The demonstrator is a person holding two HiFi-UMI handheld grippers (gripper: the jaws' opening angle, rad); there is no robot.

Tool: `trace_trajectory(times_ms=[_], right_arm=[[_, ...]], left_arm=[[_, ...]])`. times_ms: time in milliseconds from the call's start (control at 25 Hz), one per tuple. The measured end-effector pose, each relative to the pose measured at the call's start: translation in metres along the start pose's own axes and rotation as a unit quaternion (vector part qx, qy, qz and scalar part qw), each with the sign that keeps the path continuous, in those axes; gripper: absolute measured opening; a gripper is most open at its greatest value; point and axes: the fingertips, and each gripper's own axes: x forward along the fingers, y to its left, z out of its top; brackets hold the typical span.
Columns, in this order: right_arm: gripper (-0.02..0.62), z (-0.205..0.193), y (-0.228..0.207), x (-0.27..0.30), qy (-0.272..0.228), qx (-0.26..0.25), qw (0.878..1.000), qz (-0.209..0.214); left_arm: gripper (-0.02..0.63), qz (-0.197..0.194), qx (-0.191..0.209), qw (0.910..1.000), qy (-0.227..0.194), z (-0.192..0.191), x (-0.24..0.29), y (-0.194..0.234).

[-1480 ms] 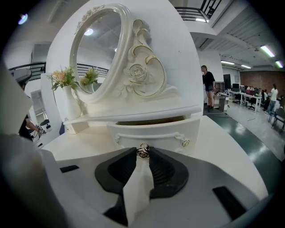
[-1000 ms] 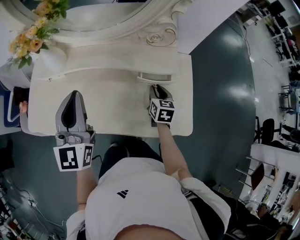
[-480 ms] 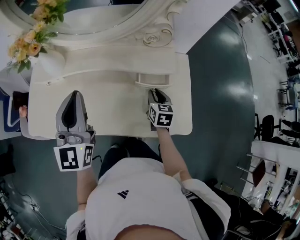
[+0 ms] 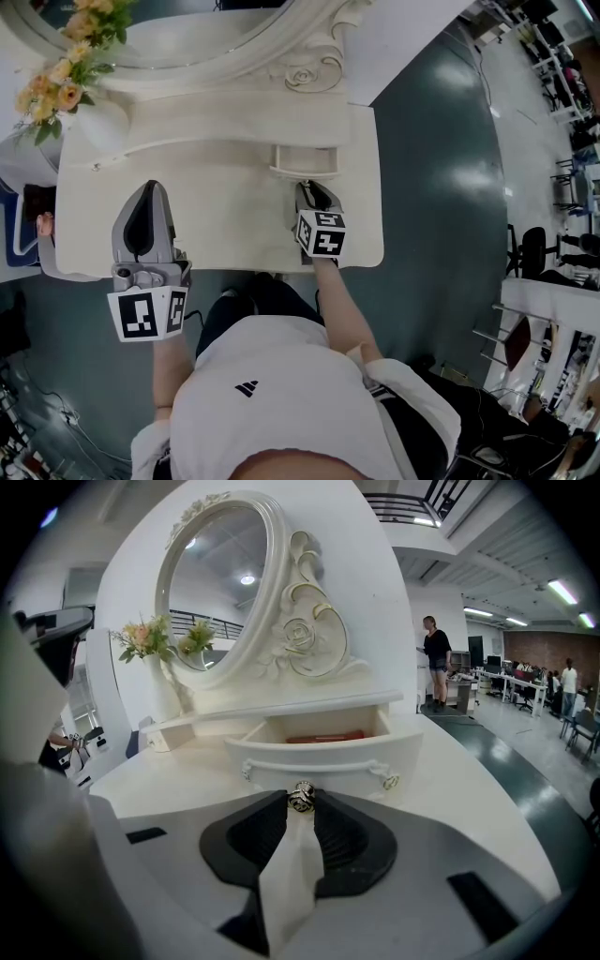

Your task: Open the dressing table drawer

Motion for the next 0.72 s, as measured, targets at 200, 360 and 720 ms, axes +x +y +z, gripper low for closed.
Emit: trace_trajectory(times_ms=[200,360,720], right_arm=[[0.091,-0.003,0.002,-0.003,0.001,-0.001,1.000,-0.001],[0.092,-0.004,0.002,-0.006,0.000,-0.002,1.000,-0.003],[0.095,-0.004,0.002,-0.007,-0.002,-0.004,1.000,-0.013]], left_arm=[[0.008,-0.001,0.000,1.0000,-0.002,0.001,-0.003,0.000],[0.008,-0.001,-0.001,1.0000,-0.003,0.001,-0.007,-0.001],[0.008,-0.001,0.003,0.9999,-0.010,0.007,-0.016,0.002]])
